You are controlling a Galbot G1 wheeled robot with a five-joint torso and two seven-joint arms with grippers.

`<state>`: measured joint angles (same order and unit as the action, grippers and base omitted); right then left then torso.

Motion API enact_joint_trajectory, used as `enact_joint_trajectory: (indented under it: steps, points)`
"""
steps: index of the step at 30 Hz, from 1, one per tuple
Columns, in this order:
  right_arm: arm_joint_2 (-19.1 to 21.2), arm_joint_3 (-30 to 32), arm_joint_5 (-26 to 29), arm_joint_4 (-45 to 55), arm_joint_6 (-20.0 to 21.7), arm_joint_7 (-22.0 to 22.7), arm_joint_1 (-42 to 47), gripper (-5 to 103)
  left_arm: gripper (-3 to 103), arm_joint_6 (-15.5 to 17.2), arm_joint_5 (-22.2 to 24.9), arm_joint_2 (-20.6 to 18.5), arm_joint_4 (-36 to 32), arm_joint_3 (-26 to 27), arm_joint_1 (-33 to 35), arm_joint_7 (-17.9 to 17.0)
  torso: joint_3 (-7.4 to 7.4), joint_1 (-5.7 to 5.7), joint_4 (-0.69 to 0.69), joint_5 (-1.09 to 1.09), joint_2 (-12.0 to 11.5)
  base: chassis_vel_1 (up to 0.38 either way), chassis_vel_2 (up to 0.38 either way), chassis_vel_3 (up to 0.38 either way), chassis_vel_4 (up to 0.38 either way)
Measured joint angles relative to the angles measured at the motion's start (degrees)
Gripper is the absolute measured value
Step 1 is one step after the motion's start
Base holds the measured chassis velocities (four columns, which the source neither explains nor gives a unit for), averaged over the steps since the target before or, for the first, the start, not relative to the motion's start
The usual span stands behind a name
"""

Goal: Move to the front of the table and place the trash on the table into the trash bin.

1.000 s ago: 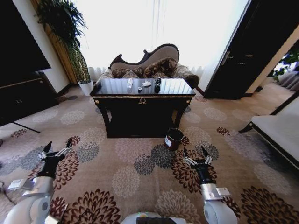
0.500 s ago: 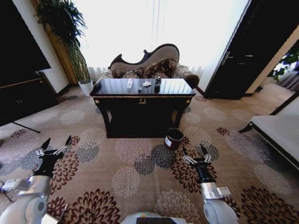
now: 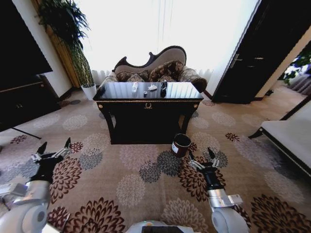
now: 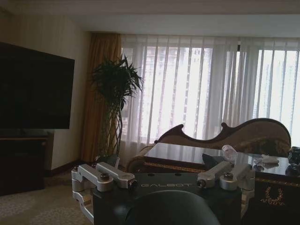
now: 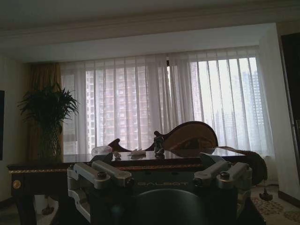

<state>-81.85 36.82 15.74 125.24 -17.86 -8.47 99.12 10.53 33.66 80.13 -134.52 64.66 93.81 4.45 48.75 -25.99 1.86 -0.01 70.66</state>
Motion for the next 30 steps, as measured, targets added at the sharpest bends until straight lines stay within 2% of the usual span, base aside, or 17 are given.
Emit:
enact_joint_trajectory:
  steps: [9,13,16,19,30]
  points:
    - [0.1,-0.1,0.1,0.0,0.5,-0.1,-0.2,100,100,-0.8,-0.4,0.2,-0.2,-1.2,0.1,1.1,0.01,-0.02,-0.01,0.00,0.0,-0.172,0.167,0.170,-0.163]
    - [0.2,-0.2,0.7,0.4,0.9,0.2,-0.5,100,100,-2.8,-0.2,0.1,0.3,-1.2,0.0,3.3,0.01,-0.03,0.00,0.00,0.0,-0.172,0.161,0.161,-0.175]
    - [0.2,-0.5,1.8,0.7,1.1,0.3,-0.4,100,100,-3.4,0.3,0.1,0.6,-1.2,0.0,3.7,0.01,-0.03,0.00,0.00,0.0,-0.156,0.157,0.133,-0.157]
    - [0.5,-1.1,4.8,2.2,2.1,0.7,0.1,100,100,-3.6,2.6,-0.2,0.6,-0.4,-0.1,4.7,0.01,-0.02,0.00,0.00,0.0,-0.127,0.142,0.130,-0.131]
    - [0.8,-0.1,6.4,4.6,2.1,1.3,0.1,100,100,-4.1,4.4,-0.9,0.3,2.8,-0.6,7.5,0.00,-0.01,0.00,0.00,0.0,-0.145,0.144,0.142,-0.148]
